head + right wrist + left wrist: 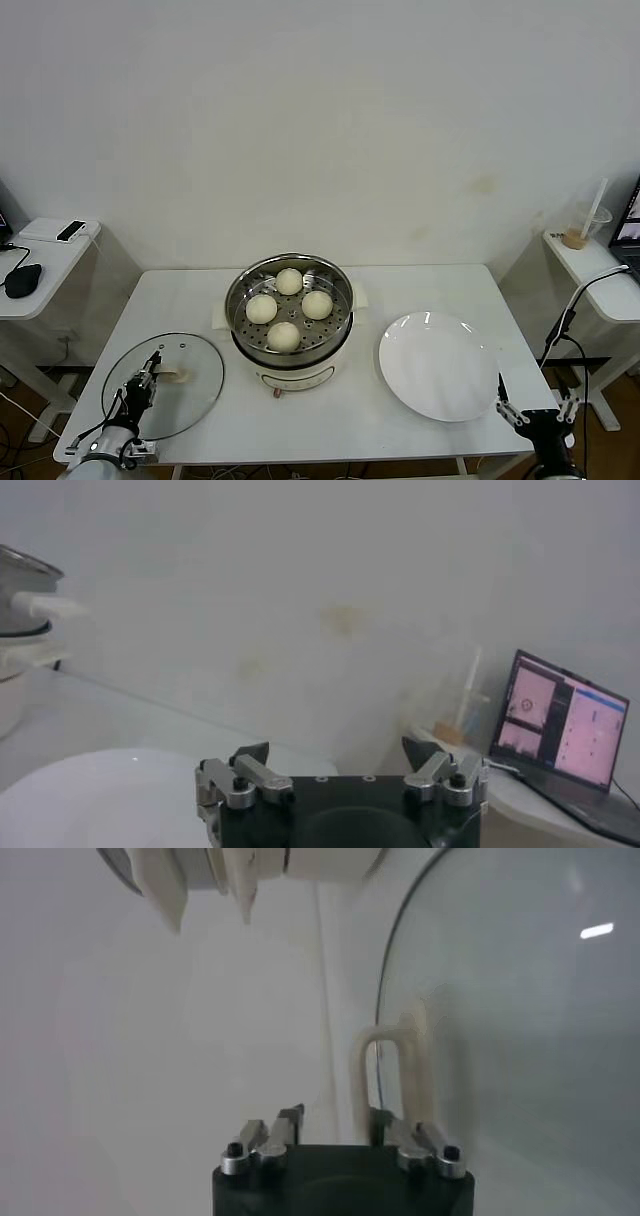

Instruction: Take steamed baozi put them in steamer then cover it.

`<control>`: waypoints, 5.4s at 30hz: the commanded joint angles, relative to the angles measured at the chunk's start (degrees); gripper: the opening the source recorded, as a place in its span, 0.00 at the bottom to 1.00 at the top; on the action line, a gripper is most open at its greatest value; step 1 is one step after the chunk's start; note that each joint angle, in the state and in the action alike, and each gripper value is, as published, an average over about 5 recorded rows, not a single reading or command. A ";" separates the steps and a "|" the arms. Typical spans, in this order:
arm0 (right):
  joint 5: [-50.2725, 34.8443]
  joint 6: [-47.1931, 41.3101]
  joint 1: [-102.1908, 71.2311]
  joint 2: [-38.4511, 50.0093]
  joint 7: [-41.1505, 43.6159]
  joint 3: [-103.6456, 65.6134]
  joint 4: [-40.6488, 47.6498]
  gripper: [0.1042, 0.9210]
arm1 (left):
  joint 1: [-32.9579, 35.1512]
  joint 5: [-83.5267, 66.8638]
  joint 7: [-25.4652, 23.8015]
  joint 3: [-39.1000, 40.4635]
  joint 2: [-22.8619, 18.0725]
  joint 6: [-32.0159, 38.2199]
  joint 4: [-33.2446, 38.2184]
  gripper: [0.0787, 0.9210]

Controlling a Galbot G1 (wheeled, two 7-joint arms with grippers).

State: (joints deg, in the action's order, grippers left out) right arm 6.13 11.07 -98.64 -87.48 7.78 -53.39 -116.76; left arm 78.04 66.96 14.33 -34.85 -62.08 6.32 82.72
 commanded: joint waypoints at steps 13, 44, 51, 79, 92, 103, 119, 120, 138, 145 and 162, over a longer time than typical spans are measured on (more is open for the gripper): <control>-0.25 -0.79 -0.03 1.23 0.44 1.84 -1.22 0.88 | 7.32 -7.13 0.45 -10.13 3.16 1.71 14.18 0.07; 7.11 -1.25 0.03 -0.24 0.50 4.54 -0.45 0.88 | -9.27 -8.82 -19.87 15.69 9.34 -24.53 36.07 0.07; 10.46 -1.63 0.84 -2.34 0.33 6.82 0.34 0.88 | -17.60 -7.98 -24.06 24.85 7.35 -29.13 34.67 0.07; 13.49 -1.54 1.69 -2.99 -0.06 8.94 3.37 0.88 | -29.20 5.23 -28.88 34.55 -9.11 -30.61 19.50 0.07; 14.04 -1.38 1.34 -2.98 -0.06 9.53 3.41 0.88 | -26.74 6.38 -28.62 33.32 -10.00 -29.72 18.51 0.07; 14.50 -1.34 1.10 -2.99 -0.04 10.02 3.33 0.88 | -25.17 6.40 -28.57 32.48 -9.99 -29.45 19.67 0.07; 15.18 -1.44 1.07 -2.99 0.16 10.63 3.53 0.88 | -24.08 6.20 -28.19 31.83 -10.54 -29.38 20.88 0.07; 15.19 -1.46 1.08 -2.98 0.17 10.64 3.54 0.88 | -24.02 6.18 -28.11 31.73 -10.58 -29.41 21.12 0.08; 15.10 -1.17 0.64 -2.86 0.12 10.16 4.07 0.88 | -11.53 0.00 -21.15 29.22 -5.20 -25.04 36.50 0.65; 13.05 -0.80 0.40 -2.07 0.12 10.12 4.37 0.88 | -0.55 -16.73 -13.68 23.33 -3.61 -18.91 44.65 0.86; 6.80 -1.16 -0.03 1.34 0.76 14.02 3.72 0.88 | 20.78 -86.19 2.38 -4.18 -12.17 -6.41 43.35 0.88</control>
State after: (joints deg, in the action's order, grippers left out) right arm 16.67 10.67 -98.62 -87.51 8.11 -41.42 -112.34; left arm 84.10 19.61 9.36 -24.75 -71.36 -4.73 124.06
